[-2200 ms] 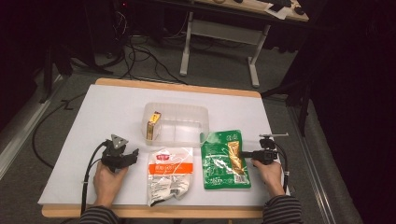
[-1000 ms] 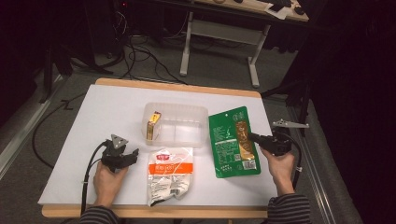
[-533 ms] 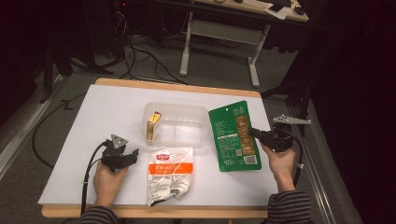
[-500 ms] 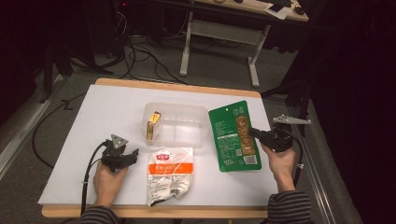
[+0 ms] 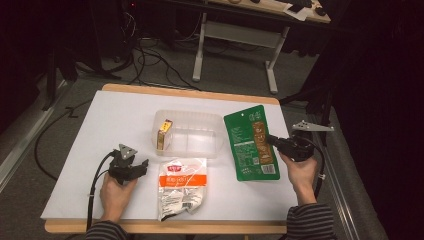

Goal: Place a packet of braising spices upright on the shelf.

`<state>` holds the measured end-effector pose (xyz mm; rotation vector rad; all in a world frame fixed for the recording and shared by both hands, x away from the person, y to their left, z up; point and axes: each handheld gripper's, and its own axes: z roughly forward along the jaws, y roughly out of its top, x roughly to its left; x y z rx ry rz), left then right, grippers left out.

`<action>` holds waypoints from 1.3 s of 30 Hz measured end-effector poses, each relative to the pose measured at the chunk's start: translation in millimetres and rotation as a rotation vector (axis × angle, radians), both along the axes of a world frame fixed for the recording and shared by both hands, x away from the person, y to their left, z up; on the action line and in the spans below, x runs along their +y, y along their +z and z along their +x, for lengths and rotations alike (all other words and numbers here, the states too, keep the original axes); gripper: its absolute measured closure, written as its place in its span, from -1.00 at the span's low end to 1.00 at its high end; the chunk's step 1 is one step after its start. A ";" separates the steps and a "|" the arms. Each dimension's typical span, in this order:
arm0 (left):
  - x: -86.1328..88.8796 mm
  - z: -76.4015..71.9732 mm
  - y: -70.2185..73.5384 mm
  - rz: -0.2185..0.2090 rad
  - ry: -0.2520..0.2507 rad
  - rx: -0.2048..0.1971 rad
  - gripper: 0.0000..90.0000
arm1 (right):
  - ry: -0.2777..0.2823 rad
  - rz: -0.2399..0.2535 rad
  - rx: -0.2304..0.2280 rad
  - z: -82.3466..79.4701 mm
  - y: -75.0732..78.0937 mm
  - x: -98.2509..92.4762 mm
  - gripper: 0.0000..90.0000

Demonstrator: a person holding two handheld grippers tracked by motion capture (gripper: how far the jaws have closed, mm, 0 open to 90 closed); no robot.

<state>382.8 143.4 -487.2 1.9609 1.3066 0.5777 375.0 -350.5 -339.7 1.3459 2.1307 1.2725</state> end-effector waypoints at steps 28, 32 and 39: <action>0.1 0.0 0.0 -0.001 0.000 0.000 -0.14 | 0.077 0.016 -0.025 -10.9 23.1 9.3 1.00; 0.1 0.0 0.0 -0.001 0.000 0.000 -0.14 | 0.092 0.028 -0.033 -14.9 28.3 10.5 1.00; 0.1 0.0 0.0 -0.001 0.000 0.000 -0.14 | 0.142 0.056 -0.044 -20.1 35.1 16.2 1.00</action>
